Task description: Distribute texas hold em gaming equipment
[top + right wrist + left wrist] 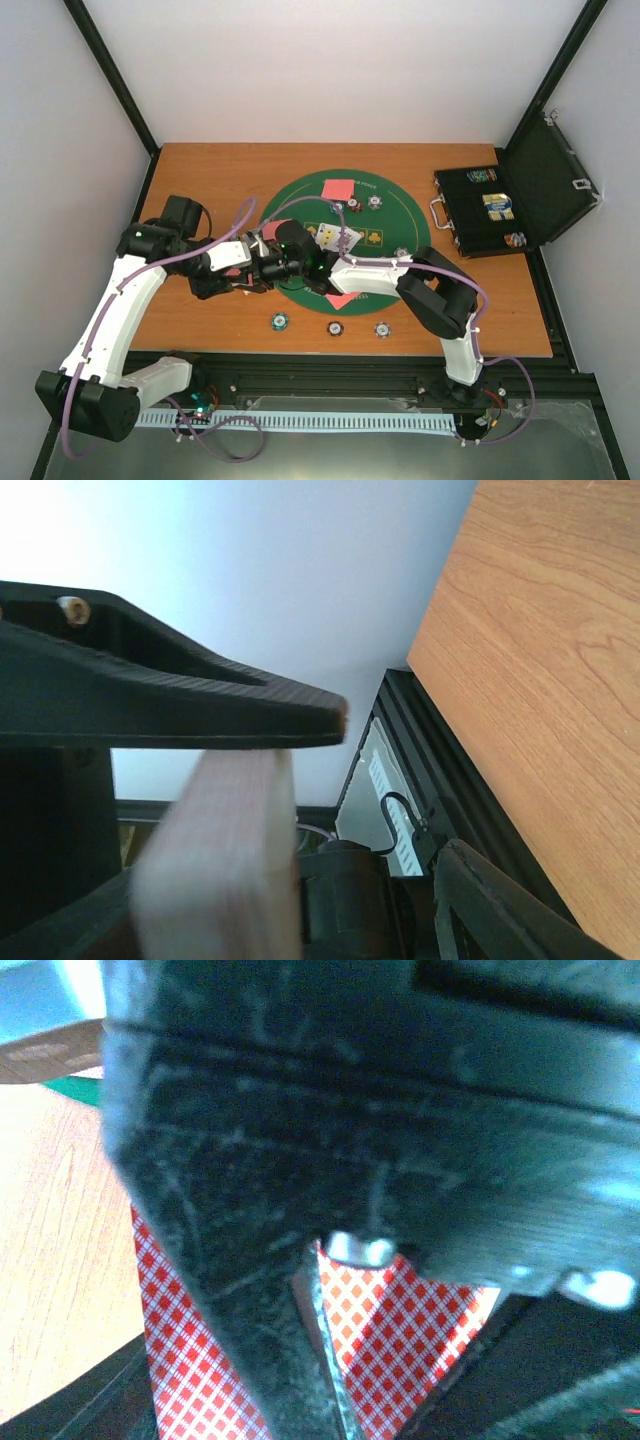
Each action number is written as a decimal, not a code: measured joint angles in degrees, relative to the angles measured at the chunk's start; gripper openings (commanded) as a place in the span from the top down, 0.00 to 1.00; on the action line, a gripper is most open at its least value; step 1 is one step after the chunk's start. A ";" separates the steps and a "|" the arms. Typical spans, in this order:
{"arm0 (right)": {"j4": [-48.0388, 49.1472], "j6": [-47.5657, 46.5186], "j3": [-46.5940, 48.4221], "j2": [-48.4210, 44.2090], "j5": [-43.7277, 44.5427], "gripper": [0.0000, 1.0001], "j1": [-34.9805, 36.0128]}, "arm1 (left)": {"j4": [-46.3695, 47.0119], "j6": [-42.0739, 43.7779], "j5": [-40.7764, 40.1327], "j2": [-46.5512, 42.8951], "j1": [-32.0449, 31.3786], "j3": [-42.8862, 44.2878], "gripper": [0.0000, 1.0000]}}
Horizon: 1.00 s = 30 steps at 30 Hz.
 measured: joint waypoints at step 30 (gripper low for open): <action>-7.28 -8.39 -4.68 -6.43 -3.23 0.84 -6.12 | -0.24 0.04 -1.64 -0.02 0.00 -0.24 0.99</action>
